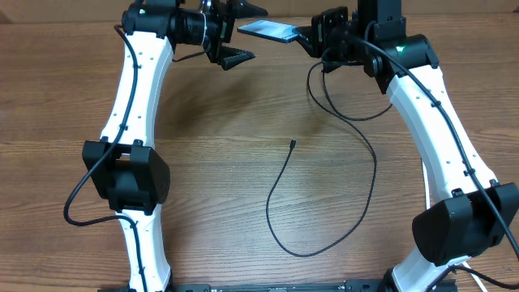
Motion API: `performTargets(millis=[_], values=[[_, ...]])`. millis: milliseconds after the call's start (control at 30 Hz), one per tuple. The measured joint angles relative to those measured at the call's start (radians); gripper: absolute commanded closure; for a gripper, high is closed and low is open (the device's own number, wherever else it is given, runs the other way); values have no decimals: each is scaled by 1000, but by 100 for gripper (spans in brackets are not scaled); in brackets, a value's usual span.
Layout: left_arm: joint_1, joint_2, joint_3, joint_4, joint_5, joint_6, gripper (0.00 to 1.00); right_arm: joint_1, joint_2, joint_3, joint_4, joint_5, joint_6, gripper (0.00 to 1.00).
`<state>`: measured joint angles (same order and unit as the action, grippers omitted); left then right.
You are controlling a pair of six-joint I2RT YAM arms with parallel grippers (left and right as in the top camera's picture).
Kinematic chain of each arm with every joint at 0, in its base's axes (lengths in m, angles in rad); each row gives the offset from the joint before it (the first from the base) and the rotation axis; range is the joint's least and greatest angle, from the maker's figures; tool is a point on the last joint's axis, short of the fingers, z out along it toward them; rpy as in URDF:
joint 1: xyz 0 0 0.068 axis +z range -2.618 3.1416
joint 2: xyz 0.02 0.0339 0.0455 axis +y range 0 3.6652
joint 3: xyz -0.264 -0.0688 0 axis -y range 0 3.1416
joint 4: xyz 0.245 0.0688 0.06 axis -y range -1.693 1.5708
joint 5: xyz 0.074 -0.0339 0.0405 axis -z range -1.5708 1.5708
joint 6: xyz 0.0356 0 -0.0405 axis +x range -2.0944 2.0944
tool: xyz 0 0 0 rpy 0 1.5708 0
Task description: Plug charger to phone and switch on socket
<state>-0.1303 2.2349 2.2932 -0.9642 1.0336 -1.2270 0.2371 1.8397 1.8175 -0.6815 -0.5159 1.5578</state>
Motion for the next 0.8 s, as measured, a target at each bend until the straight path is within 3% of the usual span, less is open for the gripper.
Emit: performTargets(millis=[167, 300, 567, 667, 800], values=[[0, 0, 0, 1, -30, -129, 25, 3, 0, 0, 0, 0, 92, 96], [0, 0, 0, 3, -56, -187, 24, 15, 0, 0, 0, 7, 118, 96], [0, 0, 0, 5, -85, -260, 27, 61, 0, 0, -24, 38, 173, 96], [0, 0, 0, 24, -89, -272, 36, 74, 0, 0, -29, 53, 209, 96], [0, 0, 0, 31, -91, -286, 39, 83, 0, 0, -29, 60, 229, 96]])
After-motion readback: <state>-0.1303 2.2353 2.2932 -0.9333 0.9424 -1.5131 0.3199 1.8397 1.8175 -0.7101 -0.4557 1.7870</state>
